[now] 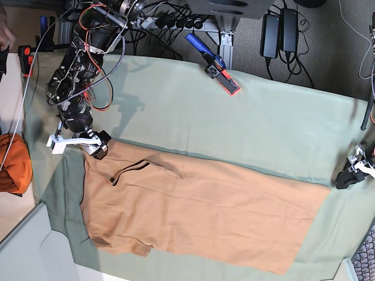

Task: Fold the T-shirt properly
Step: 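Drag the held T-shirt across the cloth toward the robot base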

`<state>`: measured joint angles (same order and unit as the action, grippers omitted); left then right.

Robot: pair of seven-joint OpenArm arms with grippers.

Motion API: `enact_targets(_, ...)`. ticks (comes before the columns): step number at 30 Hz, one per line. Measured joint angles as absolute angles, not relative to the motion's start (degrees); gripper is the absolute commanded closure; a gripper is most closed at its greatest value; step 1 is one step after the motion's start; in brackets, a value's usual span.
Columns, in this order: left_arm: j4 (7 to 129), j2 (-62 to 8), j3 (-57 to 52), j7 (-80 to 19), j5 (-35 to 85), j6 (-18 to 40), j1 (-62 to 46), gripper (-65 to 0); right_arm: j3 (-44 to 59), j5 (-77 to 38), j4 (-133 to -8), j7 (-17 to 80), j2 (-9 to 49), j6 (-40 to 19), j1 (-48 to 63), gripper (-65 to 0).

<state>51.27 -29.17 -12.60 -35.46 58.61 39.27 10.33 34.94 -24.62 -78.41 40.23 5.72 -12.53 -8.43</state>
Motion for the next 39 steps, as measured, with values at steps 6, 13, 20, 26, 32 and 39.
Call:
enact_targets(6, 49.6, -25.9, -12.6, -35.0, 56.4, 39.3, 14.4, -35.7, 34.9, -24.7, -78.4, 40.1, 5.7, -12.6, -8.4, -44.1)
enact_targets(13, 44.9, -25.0, -12.6, -35.1, 54.7, 39.3, 16.8, -35.7, 34.9, -24.6, -78.4, 40.4, 5.7, -12.6, -8.4, -44.1)
enact_targets(20, 44.8, -24.1, -12.7, -35.2, 55.0, 39.3, 15.9, -35.6, 34.9, -24.6, -78.4, 40.6, 5.7, -12.6, -8.4, -44.1)
enact_targets(26, 44.8, -23.9, -12.7, -36.6, 57.1, 39.3, 15.9, -35.6, 34.9, -24.6, -78.4, 40.6, 5.7, -12.6, -8.4, -44.0)
enact_targets(32, 45.0, -23.9, -12.7, -37.1, 58.4, 39.3, 15.9, -31.5, 34.9, -26.9, -78.4, 40.6, 5.7, -12.6, -8.4, -20.8)
enact_targets(39, 45.4, -23.7, -12.6, -38.3, 58.7, 39.3, 15.9, -15.2, 34.9, -27.2, -78.4, 40.6, 5.7, -12.6, -8.4, 0.0)
